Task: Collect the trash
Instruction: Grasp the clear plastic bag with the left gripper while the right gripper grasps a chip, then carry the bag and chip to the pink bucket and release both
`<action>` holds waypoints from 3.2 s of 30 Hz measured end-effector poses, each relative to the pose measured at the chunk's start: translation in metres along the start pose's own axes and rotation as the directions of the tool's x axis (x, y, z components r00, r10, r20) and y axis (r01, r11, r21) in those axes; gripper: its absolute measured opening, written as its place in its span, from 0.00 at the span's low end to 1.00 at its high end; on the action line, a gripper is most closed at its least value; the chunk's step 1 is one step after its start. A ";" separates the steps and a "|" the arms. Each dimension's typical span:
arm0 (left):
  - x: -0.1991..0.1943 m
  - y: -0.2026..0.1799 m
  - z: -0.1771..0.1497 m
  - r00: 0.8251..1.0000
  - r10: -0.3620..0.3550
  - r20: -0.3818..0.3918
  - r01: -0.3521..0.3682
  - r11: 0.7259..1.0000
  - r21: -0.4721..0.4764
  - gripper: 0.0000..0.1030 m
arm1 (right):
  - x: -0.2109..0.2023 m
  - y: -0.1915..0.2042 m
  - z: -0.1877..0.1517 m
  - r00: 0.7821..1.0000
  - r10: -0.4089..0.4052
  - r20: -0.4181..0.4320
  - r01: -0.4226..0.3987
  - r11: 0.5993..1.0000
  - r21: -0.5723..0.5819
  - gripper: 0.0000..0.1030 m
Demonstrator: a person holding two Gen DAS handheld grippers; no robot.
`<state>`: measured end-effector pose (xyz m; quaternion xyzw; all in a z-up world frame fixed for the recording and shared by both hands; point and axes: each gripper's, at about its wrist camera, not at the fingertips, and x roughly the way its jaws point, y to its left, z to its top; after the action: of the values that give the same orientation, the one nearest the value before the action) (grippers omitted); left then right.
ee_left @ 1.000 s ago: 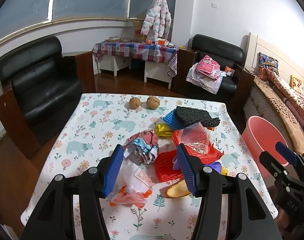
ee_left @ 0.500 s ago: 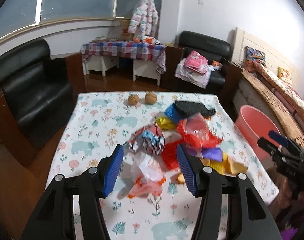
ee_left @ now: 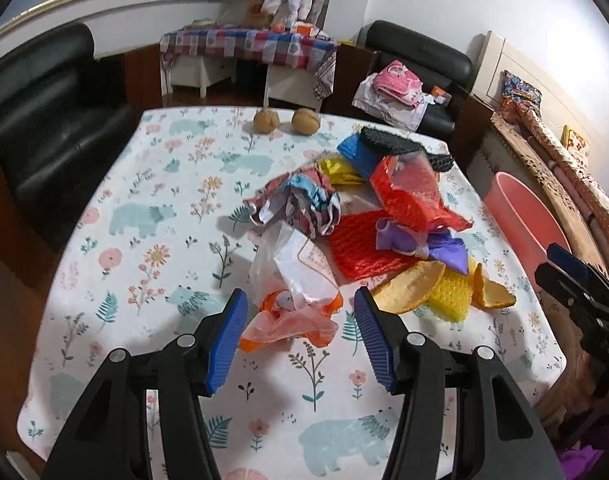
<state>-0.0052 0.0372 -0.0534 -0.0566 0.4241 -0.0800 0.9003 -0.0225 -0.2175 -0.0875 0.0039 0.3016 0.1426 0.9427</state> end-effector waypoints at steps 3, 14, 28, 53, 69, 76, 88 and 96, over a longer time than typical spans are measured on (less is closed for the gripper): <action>0.010 0.001 -0.002 1.000 0.014 -0.025 -0.014 1.000 -0.005 0.54 | 0.007 0.000 -0.002 0.999 0.026 -0.037 -0.026 1.000 0.009 0.75; 0.018 0.009 -0.001 0.999 0.003 -0.035 -0.005 0.999 -0.040 0.44 | 0.036 -0.001 -0.016 0.978 0.094 -0.186 -0.089 0.995 0.037 0.64; 0.001 0.013 0.004 1.000 -0.003 0.012 0.004 0.998 -0.067 0.43 | 0.050 -0.003 -0.025 0.969 0.030 -0.246 -0.035 0.999 -0.017 0.30; -0.045 -0.058 0.042 0.974 -0.163 0.159 0.151 0.985 0.084 0.43 | -0.006 -0.039 -0.001 0.998 0.035 -0.059 -0.030 0.995 0.095 0.06; 0.002 -0.194 0.082 0.925 -0.373 0.069 0.344 0.901 0.264 0.43 | -0.043 -0.140 0.008 0.974 -0.223 0.035 0.201 0.928 0.315 0.06; 0.038 -0.253 0.083 0.914 -0.406 -0.017 0.390 0.865 0.316 0.43 | -0.040 -0.170 -0.002 0.962 -0.272 0.011 0.248 0.894 0.373 0.06; 0.081 -0.304 0.078 0.916 -0.394 -0.079 0.396 0.854 0.338 0.48 | -0.032 -0.191 -0.010 0.959 -0.283 -0.007 0.263 0.881 0.394 0.06; 0.084 -0.296 0.077 0.912 -0.400 -0.092 0.409 0.863 0.296 0.61 | -0.031 -0.190 -0.012 0.961 -0.277 -0.007 0.256 0.881 0.399 0.06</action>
<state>0.0787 -0.2670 -0.0171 -0.0016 0.3972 -0.3330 0.8552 -0.0027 -0.4093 -0.0973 0.1564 0.2981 -0.0524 0.9402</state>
